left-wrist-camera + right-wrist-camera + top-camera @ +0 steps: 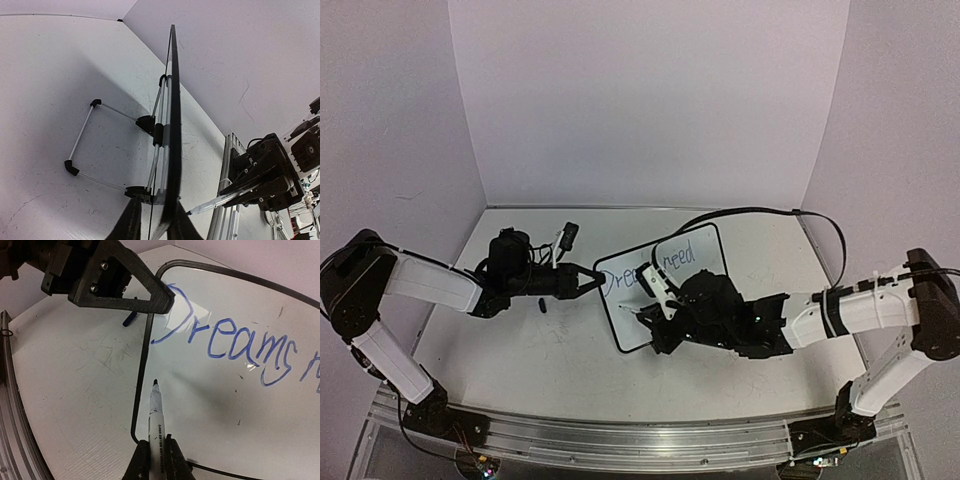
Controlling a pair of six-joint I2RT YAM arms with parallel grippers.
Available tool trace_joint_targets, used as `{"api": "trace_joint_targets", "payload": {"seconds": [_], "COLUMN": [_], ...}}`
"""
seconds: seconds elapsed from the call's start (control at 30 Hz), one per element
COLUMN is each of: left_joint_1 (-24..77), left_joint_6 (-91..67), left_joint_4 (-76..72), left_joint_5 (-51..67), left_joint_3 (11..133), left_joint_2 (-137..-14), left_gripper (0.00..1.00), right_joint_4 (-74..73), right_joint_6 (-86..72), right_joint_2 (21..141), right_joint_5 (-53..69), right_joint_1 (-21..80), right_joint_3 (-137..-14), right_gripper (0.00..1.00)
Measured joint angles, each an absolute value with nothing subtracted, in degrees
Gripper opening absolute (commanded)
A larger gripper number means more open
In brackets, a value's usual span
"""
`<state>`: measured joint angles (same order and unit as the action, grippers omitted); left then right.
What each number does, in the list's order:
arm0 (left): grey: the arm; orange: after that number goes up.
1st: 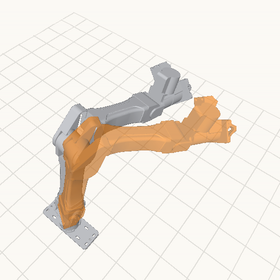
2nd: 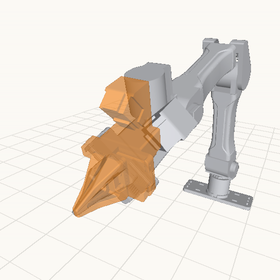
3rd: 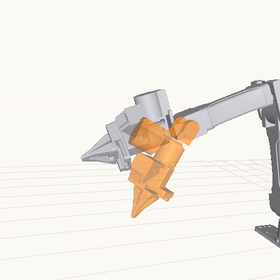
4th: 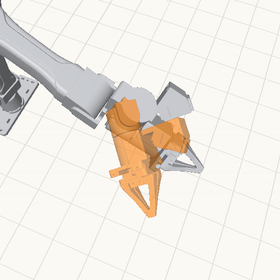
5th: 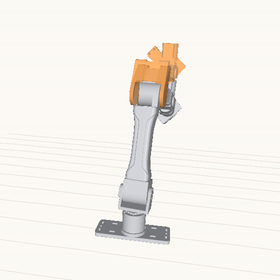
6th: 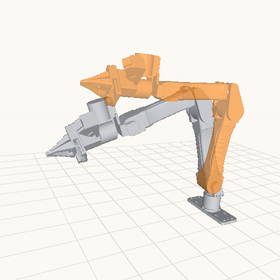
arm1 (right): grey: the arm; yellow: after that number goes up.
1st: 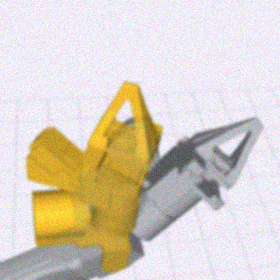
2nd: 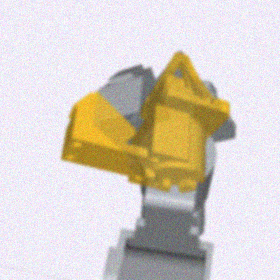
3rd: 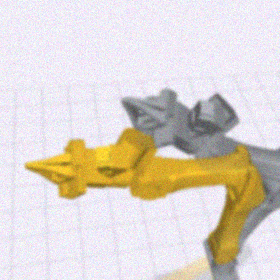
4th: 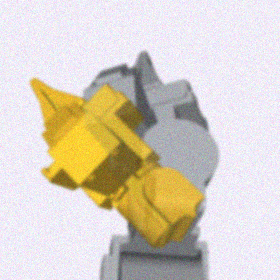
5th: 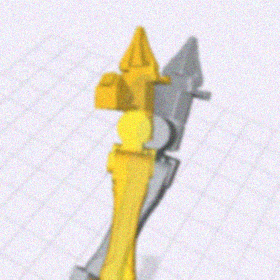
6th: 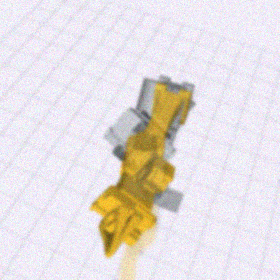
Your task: Write a sentence on the whiteboard
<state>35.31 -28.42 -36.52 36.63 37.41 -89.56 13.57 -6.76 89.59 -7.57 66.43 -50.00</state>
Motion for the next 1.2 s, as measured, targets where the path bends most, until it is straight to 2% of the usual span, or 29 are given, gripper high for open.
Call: {"api": "trace_joint_targets", "payload": {"seconds": [0.1,0.33,1.2], "left_joint_1": [35.3,35.3,35.3], "left_joint_6": [-27.3,-25.3,-24.3], "left_joint_4": [-36.9,-38.0,-38.0], "left_joint_5": [37.1,38.0,39.3], "left_joint_3": [37.4,37.6,37.9], "left_joint_2": [-89.8,-90.6,-90.9], "left_gripper": [0.05,0.0,0.0], "right_joint_4": [13.6,13.9,14.6], "right_joint_6": [-6.5,-6.4,-8.4], "right_joint_2": [90.5,90.8,94.2], "right_joint_5": [-8.2,-11.9,-16.1], "right_joint_1": [67.6,69.1,69.2], "right_joint_3": [-50.2,-50.1,-50.1], "right_gripper": [0.0,0.0,0.0]}}
